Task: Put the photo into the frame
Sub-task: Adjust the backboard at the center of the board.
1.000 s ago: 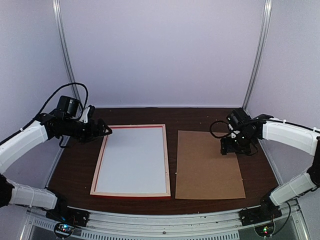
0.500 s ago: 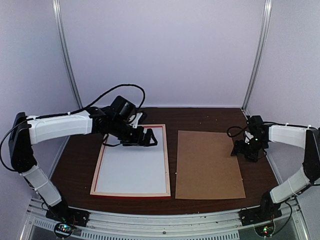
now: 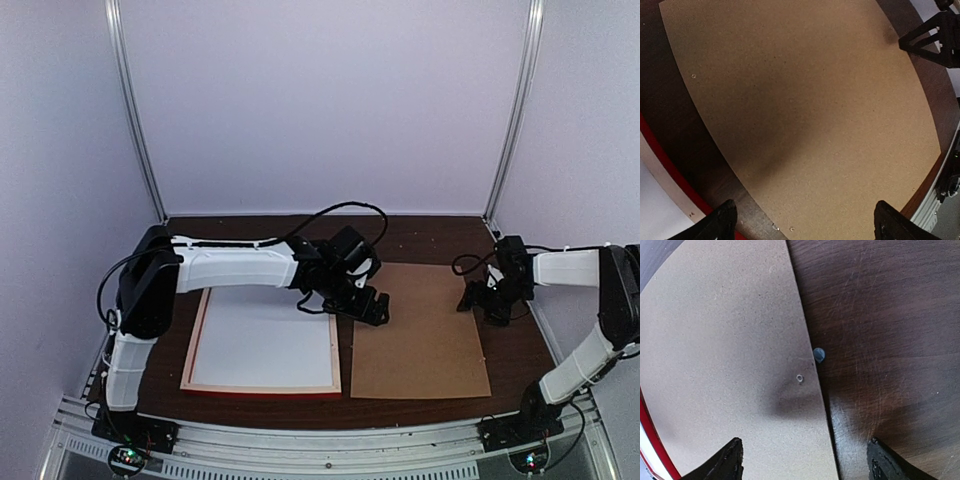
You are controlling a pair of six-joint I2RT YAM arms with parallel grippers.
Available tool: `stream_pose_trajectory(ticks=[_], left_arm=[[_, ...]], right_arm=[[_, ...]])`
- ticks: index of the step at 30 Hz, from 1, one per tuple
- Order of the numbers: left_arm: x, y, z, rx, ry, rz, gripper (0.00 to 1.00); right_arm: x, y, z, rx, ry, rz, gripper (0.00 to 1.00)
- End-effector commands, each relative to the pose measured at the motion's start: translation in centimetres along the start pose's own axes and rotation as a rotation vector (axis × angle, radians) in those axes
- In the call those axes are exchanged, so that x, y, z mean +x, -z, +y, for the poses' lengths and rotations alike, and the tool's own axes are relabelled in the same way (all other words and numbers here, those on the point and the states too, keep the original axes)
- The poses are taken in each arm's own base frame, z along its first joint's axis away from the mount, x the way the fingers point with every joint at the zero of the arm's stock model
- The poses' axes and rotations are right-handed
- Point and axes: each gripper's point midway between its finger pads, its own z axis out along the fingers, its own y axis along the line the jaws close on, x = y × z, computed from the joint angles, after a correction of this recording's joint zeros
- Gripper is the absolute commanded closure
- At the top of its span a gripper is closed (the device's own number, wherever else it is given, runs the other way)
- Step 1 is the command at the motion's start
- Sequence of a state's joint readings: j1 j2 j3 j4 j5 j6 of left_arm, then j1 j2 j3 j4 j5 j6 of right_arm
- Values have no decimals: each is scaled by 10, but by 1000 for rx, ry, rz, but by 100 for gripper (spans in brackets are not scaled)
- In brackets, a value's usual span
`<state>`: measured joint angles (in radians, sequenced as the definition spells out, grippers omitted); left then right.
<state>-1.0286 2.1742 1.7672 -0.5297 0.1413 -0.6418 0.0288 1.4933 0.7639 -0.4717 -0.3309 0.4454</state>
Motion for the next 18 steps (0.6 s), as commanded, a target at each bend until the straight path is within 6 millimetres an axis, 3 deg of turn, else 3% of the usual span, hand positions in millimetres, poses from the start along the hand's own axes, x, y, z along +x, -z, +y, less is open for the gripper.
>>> stream_pose_trajectory(ticks=[1, 8, 18], left_arm=[[-6, -17, 17, -103, 6, -4, 5], [1, -41, 32, -169, 57, 39, 5], [8, -54, 43, -211, 140, 46, 4]], right_arm=[[-2, -5, -1, -18, 10, -7, 16], [2, -12, -2, -35, 0, 5, 16], [13, -17, 6, -100, -12, 43, 18]])
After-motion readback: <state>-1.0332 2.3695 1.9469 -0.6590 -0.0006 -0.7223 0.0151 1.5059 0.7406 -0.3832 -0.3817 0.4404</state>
